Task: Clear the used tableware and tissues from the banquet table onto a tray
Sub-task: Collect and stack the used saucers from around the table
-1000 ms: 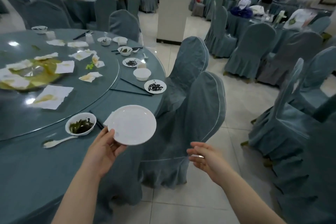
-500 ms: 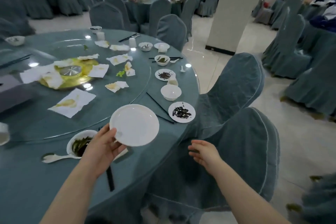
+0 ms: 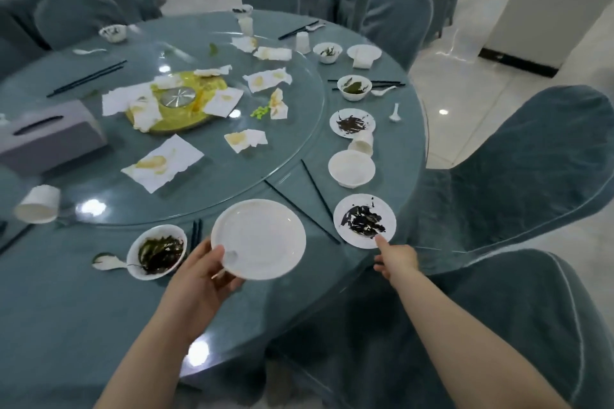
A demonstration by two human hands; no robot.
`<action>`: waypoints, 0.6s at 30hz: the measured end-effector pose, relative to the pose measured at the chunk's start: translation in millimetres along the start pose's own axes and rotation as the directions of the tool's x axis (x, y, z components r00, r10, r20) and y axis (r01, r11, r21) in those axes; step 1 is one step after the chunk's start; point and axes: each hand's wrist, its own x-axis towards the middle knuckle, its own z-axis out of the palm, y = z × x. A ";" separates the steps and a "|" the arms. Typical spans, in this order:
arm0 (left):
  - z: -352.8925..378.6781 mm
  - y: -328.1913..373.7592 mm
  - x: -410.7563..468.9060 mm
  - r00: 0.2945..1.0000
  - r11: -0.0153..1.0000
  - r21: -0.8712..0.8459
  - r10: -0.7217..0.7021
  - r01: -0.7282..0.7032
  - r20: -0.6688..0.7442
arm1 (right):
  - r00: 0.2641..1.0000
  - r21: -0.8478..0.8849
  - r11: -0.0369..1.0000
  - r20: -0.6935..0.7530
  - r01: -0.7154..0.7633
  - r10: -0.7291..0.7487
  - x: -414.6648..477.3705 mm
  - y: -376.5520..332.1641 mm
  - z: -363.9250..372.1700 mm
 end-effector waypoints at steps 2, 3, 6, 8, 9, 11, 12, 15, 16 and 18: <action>-1.3 -0.4 -0.6 1.000 1.000 -0.015 0.005 -0.005 -0.013 | 1.000 -0.019 1.000 -0.004 -0.017 0.017 6.5 1.6 0.7; -2.4 -0.7 -1.2 1.000 1.000 -0.019 0.009 -0.009 -0.018 | 1.000 -0.021 0.999 -0.001 -0.026 0.026 8.4 2.8 0.9; -3.4 -1.3 -2.2 0.999 0.999 -0.035 0.013 -0.014 -0.030 | 0.999 0.001 0.999 0.026 -0.046 0.046 9.0 5.7 -1.1; -2.5 -2.1 -2.9 1.000 0.999 -0.047 0.005 -0.006 -0.031 | 0.998 0.035 0.998 0.042 -0.054 0.052 4.5 8.0 -3.9; -2.3 -2.6 -3.1 1.000 0.999 -0.051 0.000 -0.001 -0.026 | 0.998 0.050 0.998 0.050 -0.049 0.046 1.5 9.7 -5.4; -2.4 -2.8 -3.7 1.000 0.998 -0.057 -0.008 0.008 -0.009 | 0.998 0.074 0.997 0.065 -0.026 0.021 -7.9 11.8 -8.7; -3.1 -2.4 -4.3 1.000 0.998 -0.056 -0.010 0.010 0.002 | 0.998 0.085 0.996 0.065 -0.010 0.004 -14.6 12.6 -11.1; -8.1 -0.4 -7.6 0.999 0.999 -0.053 -0.013 0.015 0.039 | 0.997 0.130 0.991 0.057 0.043 -0.051 -41.0 15.3 -18.6; -10.4 0.4 -9.6 0.998 0.998 -0.053 -0.018 0.021 0.053 | 0.996 0.152 0.987 0.057 0.061 -0.070 -52.0 17.0 -21.0; -16.8 2.0 -16.0 0.996 0.998 -0.054 -0.029 0.034 0.081 | 0.992 0.193 0.976 0.059 0.096 -0.110 -76.9 21.3 -24.0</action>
